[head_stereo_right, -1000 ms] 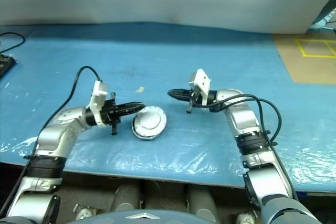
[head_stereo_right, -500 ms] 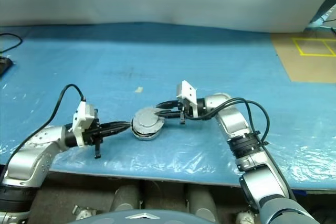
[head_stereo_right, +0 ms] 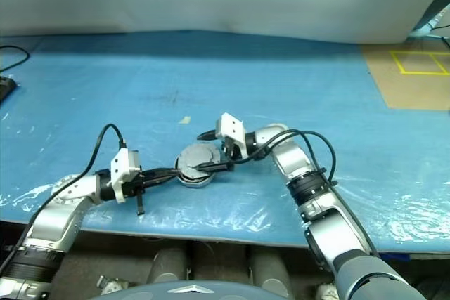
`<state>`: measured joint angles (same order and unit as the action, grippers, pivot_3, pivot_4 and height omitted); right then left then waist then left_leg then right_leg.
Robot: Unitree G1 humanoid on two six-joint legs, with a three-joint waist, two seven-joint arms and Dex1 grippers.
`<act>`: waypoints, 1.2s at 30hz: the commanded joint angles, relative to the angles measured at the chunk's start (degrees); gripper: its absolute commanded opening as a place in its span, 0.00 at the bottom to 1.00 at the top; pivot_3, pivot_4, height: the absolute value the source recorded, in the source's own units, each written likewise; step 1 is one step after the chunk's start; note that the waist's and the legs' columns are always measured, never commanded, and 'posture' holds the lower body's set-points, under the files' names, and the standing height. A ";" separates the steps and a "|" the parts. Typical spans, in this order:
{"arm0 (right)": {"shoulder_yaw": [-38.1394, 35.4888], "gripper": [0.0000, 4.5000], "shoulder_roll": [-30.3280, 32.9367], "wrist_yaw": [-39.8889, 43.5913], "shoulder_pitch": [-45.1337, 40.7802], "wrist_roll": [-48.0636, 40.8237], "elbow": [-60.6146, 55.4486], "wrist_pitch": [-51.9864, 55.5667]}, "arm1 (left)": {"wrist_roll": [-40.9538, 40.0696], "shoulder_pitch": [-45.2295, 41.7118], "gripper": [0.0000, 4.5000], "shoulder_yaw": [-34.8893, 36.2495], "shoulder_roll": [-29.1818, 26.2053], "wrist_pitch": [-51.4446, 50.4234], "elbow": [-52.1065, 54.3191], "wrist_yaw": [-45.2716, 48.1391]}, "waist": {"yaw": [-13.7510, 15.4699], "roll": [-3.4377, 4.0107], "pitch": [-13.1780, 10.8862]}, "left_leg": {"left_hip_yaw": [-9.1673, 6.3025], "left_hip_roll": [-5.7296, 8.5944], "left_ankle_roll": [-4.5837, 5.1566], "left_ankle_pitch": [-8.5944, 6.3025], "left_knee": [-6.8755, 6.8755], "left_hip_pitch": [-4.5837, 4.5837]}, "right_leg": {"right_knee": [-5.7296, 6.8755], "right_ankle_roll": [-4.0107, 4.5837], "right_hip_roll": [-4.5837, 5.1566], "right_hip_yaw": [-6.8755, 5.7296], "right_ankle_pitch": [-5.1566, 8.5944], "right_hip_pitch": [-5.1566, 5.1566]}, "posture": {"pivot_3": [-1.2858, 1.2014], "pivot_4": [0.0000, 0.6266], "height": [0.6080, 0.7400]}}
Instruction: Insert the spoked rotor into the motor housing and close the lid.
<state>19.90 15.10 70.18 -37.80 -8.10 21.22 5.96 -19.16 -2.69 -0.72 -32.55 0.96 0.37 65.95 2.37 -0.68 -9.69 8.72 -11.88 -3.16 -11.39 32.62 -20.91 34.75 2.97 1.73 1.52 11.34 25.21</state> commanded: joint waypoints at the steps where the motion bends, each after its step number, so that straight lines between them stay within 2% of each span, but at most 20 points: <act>1: -0.15 0.95 -0.91 0.28 -1.78 -0.13 0.34 -0.68 | -0.77 -1.17 0.00 -0.11 0.71 2.85 -3.15 1.54 | 0.08 0.00 0.00 | 0.00 0.00 0.00 0.00 0.00 0.00 | 0.00 0.00 0.00 0.00 0.00 0.00 | 0.52 0.24 1.00; 8: 0.80 0.95 -0.36 1.78 -1.51 0.44 -0.29 0.10 | -4.55 -2.28 0.00 1.83 2.53 2.31 -6.95 2.52 | 0.16 0.00 0.00 | 0.00 -0.01 0.01 0.00 0.05 0.02 | 0.04 0.01 0.01 -0.01 -0.01 -0.03 | 0.52 0.24 1.00; 24: 1.77 0.95 -1.14 2.64 -0.80 0.87 2.29 2.24 | -8.47 0.49 0.00 2.72 1.89 -1.69 -4.33 3.01 | 0.12 0.00 0.00 | 0.00 -0.03 0.02 -0.01 0.05 0.05 | 0.07 0.01 0.01 -0.01 -0.01 -0.04 | 0.52 0.24 1.00; 26: 1.77 0.86 -1.19 2.44 -0.80 1.17 2.46 2.00 | -8.98 1.05 0.00 2.86 1.59 -2.43 -3.58 3.12 | 0.11 0.00 0.00 | 0.00 -0.02 0.02 -0.01 0.05 0.06 | 0.07 0.01 0.01 -0.01 -0.01 -0.05 | 0.52 0.24 1.00; 29: 1.38 0.67 -1.51 2.45 -0.83 0.94 2.31 2.26 | -9.69 1.84 0.00 2.85 1.02 -3.76 -2.50 3.51 | 0.15 0.00 0.00 | 0.00 -0.02 0.02 -0.01 0.05 0.05 | 0.05 0.01 0.01 -0.01 0.00 -0.05 | 0.52 0.24 1.00; 36: 1.75 0.66 -1.39 2.44 -0.93 1.63 1.62 2.22 | -10.65 2.85 0.00 3.33 0.37 -5.34 -1.08 3.62 | 0.09 0.00 0.00 | 0.01 -0.03 0.02 -0.01 0.04 0.07 | 0.05 0.01 0.00 -0.01 -0.01 -0.05 | 0.52 0.24 1.00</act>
<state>21.08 14.03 72.21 -38.53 -6.57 23.88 8.14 -28.70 0.01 0.90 -31.44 -4.22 -3.17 69.14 2.46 -0.68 -9.69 8.73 -11.91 -3.14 -11.40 32.66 -20.84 34.81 2.98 1.73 1.51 11.34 25.17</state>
